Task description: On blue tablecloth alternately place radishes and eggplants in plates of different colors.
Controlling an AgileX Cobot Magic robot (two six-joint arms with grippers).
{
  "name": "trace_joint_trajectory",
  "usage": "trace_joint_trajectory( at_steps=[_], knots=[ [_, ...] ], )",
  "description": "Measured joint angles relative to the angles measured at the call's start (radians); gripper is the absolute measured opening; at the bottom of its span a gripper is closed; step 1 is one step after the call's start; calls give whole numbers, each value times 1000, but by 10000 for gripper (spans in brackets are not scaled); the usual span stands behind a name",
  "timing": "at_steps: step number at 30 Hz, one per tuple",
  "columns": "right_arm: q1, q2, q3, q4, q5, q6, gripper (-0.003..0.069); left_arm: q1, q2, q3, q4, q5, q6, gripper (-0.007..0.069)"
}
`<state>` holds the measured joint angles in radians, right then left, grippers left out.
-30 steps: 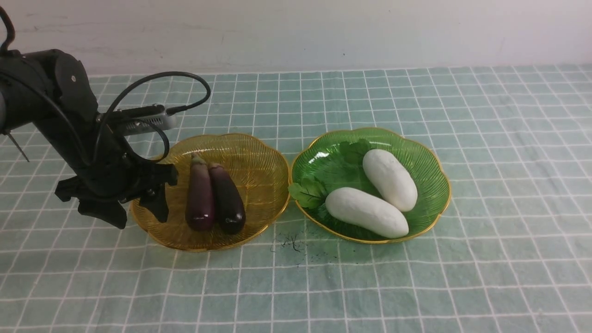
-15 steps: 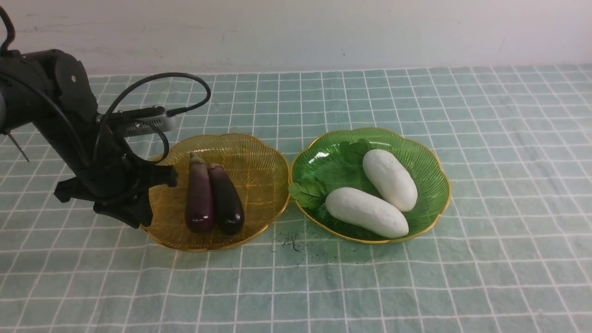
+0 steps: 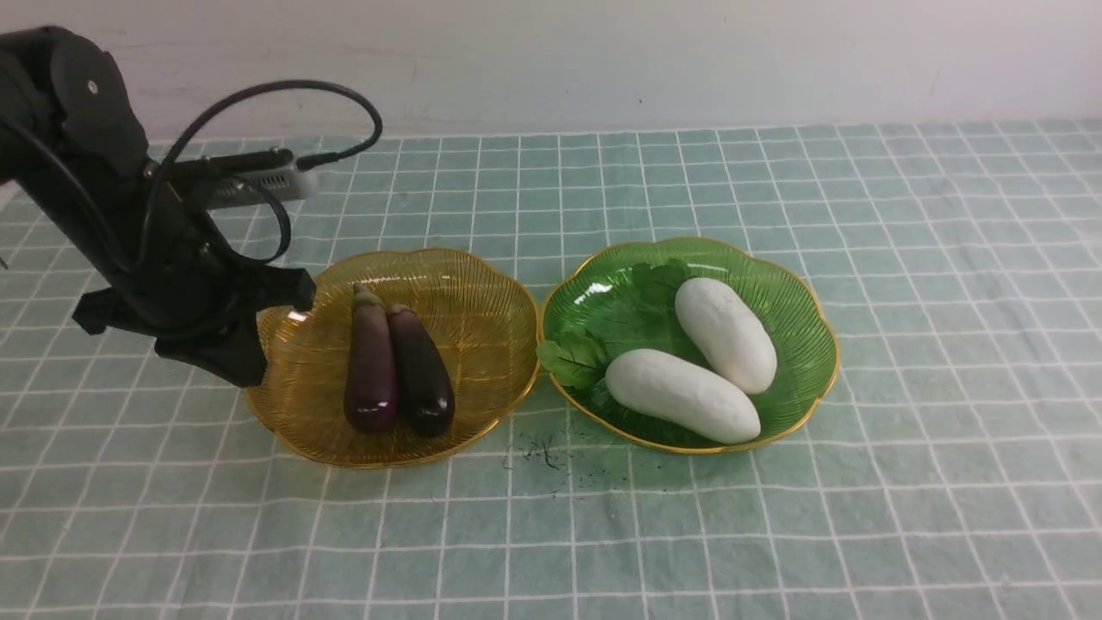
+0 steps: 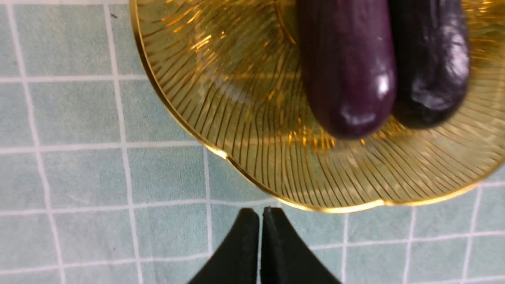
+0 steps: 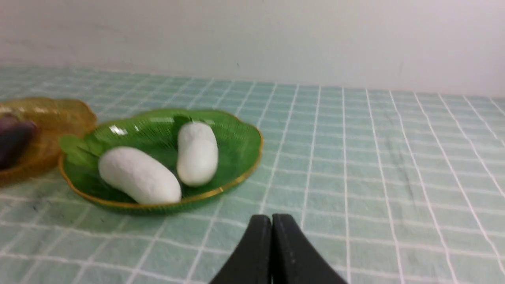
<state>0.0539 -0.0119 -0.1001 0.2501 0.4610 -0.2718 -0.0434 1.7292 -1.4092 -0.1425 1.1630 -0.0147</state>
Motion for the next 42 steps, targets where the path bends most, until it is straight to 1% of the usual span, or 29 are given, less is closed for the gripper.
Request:
trace_joint_trajectory(
  at_steps=[2, 3, 6, 9, 19, 23, 29, 33, 36, 39, 42],
  knots=[
    [-15, 0, 43, -26, -1, 0, -15, 0, -24, -16, -1, 27, 0, -8],
    [-22, -1, 86, -58, 0, 0, -15, 0, -61, -31, -1, 45, 0, -8],
    [-23, -1, 110, -84, -4, 0, -15, 0, -104, -45, -1, 53, 0, -8],
    [-26, -1, 115, -116, -36, 0, -15, 0, -202, -50, -2, 69, 0, -8],
    [-26, -1, 118, -120, -57, 0, -15, 0, -418, -49, -1, 81, 15, -8],
    [-26, -1, 118, -121, -57, 0, -15, 0, -499, -49, -1, 91, 39, -8],
    [-26, -1, 118, -122, -57, 1, -15, 0, -581, -49, -1, 94, 45, -8],
    [-26, -1, 118, -122, -57, 25, -15, 0, -621, -49, -1, 95, 48, -8],
    [-26, -1, 118, -122, -57, 74, -15, 0, -661, -49, -1, 98, 62, -8],
    [-26, -1, 118, -122, -57, 86, -15, 0, -685, -39, -1, 98, 76, -8],
    [-26, -1, 118, -122, -57, 91, -15, 0, -756, 34, -1, 98, 100, -8]
  ],
)
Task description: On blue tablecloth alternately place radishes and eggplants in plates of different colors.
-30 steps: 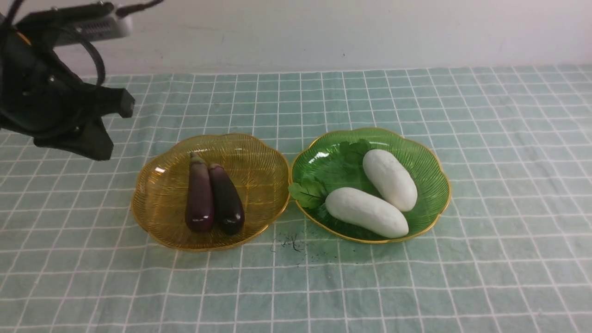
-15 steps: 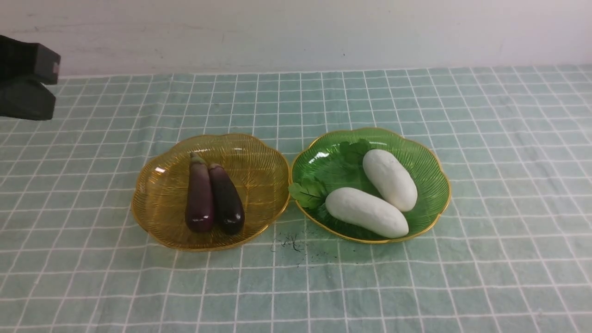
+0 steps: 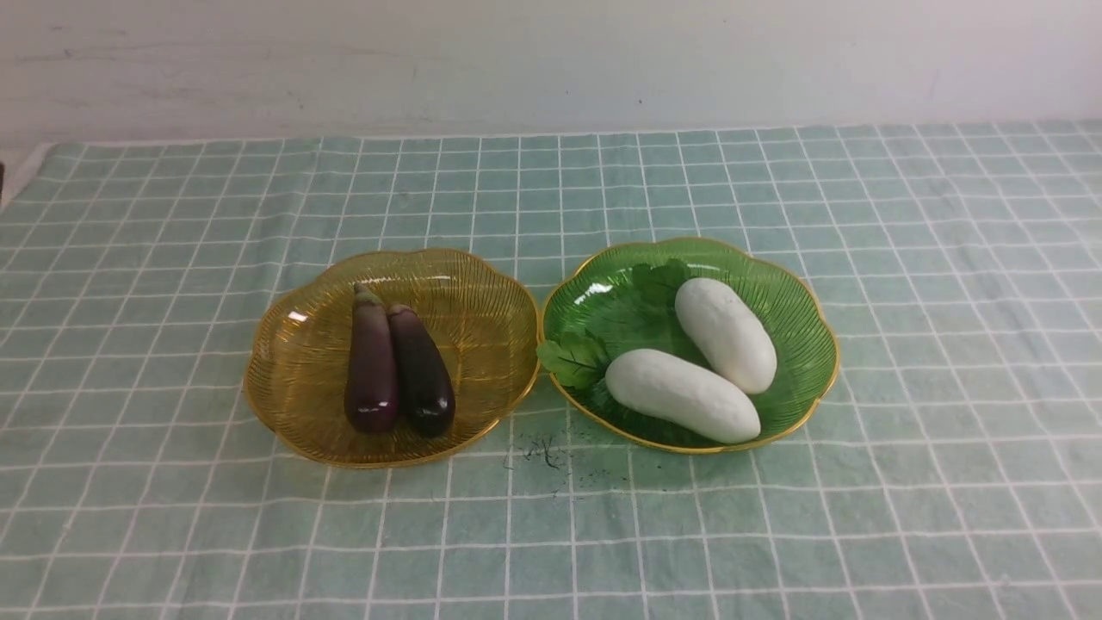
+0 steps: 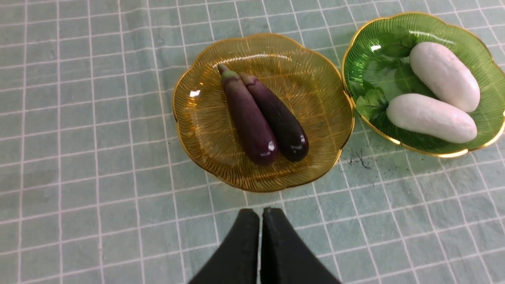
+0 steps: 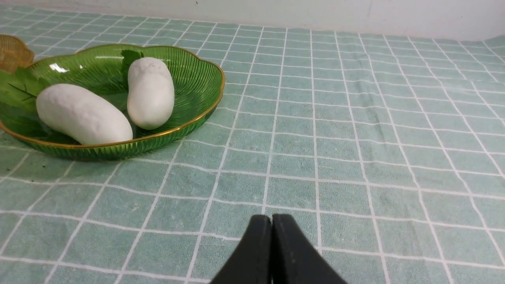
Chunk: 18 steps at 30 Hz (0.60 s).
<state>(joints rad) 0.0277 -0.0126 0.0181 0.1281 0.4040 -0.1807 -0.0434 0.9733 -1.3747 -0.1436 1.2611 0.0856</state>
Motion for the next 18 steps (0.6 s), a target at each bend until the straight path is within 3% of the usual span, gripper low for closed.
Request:
trace_joint_trajectory(
  at_steps=[7, 14, 16, 18],
  knots=[
    [0, 0, 0, 0, 0, 2, -15, 0, -270, 337, -56, -37, 43, -8],
    [0, 0, 0, 0, 0, 2, -15, 0, -562, 687, -204, -400, 129, -8],
    [0, 0, 0, 0, 0, 2, -15, 0, -685, 829, -224, -628, 139, -8],
    [0, 0, 0, 0, 0, 2, -15, 0, -750, 904, -229, -745, 141, -8]
  ],
)
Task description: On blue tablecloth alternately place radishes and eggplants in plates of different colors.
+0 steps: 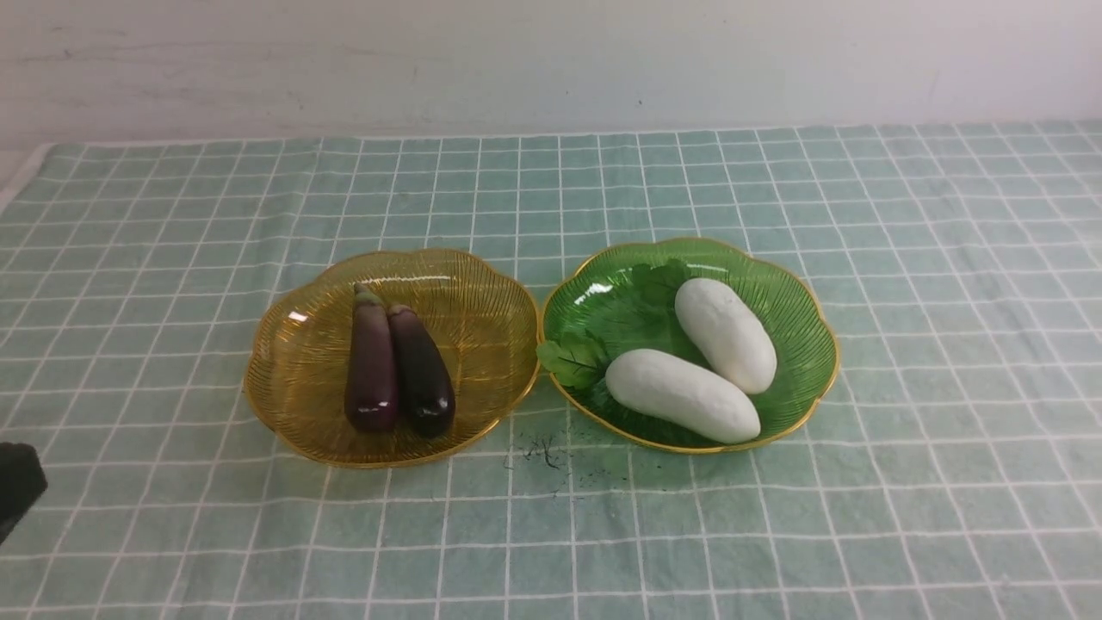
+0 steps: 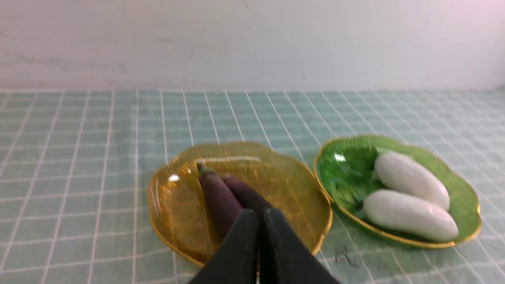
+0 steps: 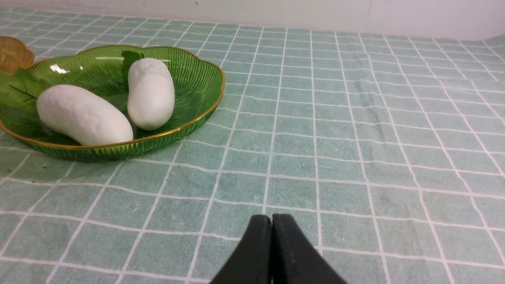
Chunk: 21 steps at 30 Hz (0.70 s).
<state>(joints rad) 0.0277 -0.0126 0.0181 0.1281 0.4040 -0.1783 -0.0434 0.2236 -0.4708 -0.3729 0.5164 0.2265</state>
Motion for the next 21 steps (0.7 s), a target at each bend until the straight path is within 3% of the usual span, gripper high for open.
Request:
trace_joint_trajectory(
  at_steps=[21],
  knots=[
    [0, 0, 0, 0, 0, 11, -15, 0, -66, 201, 41, -62, 25, -8]
  ],
)
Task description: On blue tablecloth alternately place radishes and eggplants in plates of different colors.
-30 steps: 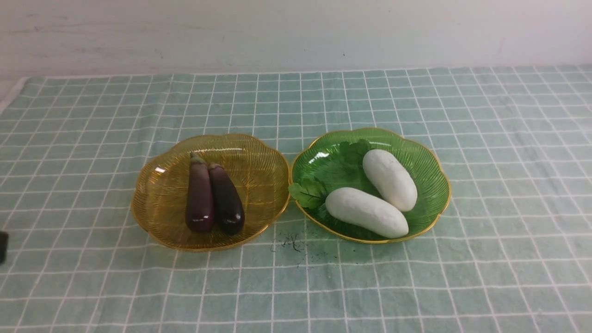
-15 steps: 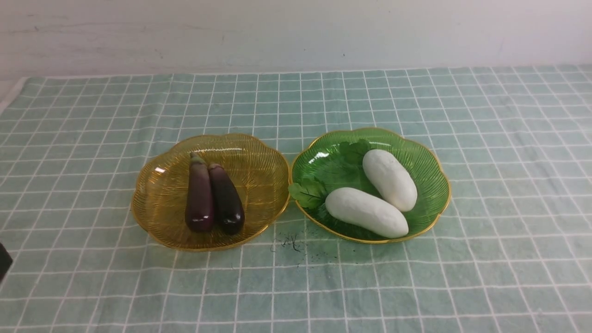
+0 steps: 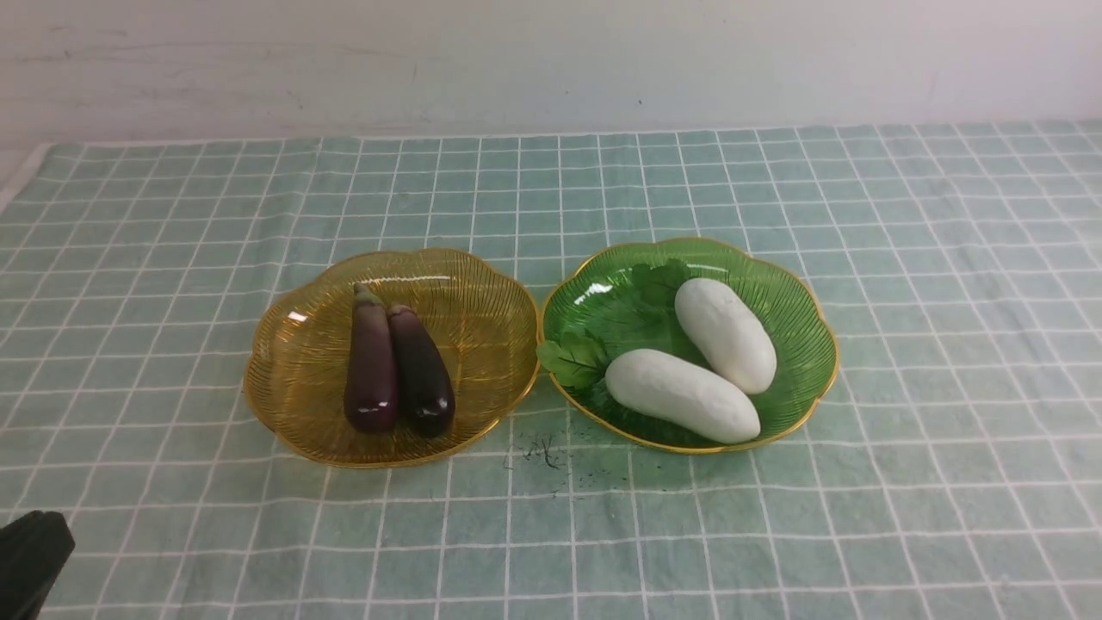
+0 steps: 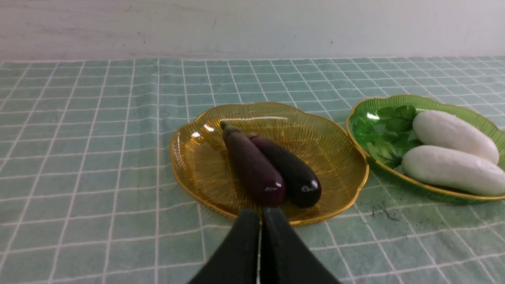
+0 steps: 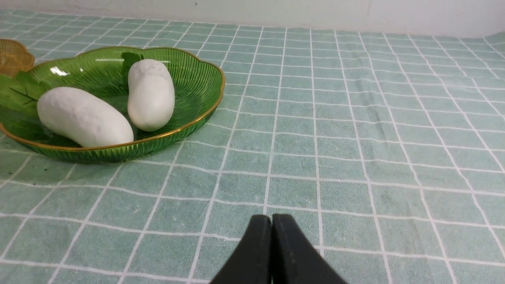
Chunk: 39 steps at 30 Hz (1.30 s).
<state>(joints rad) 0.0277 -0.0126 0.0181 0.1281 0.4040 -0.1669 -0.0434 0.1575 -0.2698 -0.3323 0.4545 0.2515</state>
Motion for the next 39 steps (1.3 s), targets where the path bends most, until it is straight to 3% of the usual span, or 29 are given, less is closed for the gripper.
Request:
trace_joint_trajectory(
  at_steps=[7, 14, 39],
  knots=[
    [0, 0, 0, 0, 0, 0, -15, 0, -78, 144, 116, -38, -29, -8],
    [0, 0, 0, 0, 0, 1, -15, 0, -167, 284, 294, -60, -205, -8],
    [0, 0, 0, 0, 0, 1, -15, 0, -168, 296, 312, -70, -232, -8]
  ],
)
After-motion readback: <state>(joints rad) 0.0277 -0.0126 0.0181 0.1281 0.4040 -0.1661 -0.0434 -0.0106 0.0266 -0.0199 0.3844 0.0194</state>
